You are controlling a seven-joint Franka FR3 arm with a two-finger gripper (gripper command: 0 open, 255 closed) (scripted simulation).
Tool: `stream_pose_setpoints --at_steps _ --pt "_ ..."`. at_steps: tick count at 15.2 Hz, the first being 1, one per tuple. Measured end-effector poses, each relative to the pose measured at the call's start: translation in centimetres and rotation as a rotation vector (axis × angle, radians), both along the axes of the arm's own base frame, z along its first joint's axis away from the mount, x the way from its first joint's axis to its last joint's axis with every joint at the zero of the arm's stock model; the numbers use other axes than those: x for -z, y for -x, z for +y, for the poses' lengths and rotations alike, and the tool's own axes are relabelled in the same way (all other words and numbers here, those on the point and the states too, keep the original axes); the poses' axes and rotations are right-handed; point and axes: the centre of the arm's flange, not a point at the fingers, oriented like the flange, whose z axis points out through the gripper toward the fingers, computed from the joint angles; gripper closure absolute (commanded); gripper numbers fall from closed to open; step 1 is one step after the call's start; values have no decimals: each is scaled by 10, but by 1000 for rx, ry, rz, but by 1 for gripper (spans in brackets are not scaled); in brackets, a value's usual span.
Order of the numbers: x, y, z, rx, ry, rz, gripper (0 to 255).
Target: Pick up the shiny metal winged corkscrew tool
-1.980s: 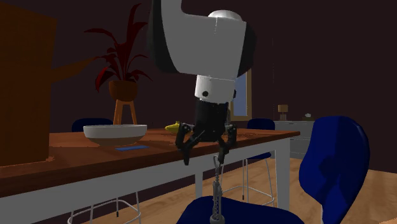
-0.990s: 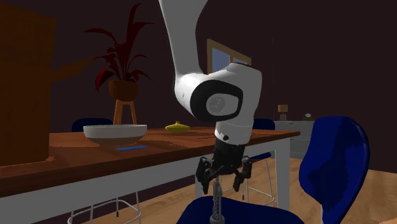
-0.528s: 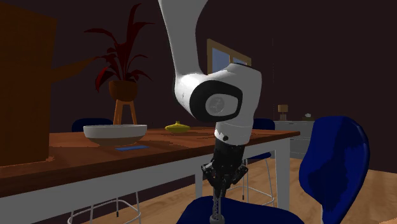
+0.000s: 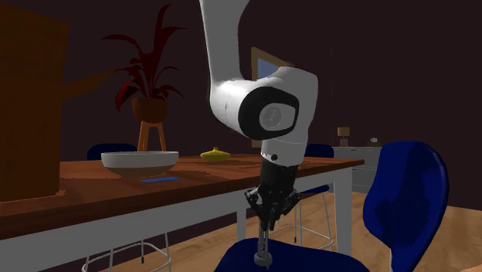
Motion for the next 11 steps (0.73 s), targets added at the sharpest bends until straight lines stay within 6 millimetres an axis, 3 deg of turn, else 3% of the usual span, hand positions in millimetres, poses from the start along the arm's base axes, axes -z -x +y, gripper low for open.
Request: stream_pose_setpoints --at_steps 11 --pt "-56 1 2 -2 -3 -1 255"
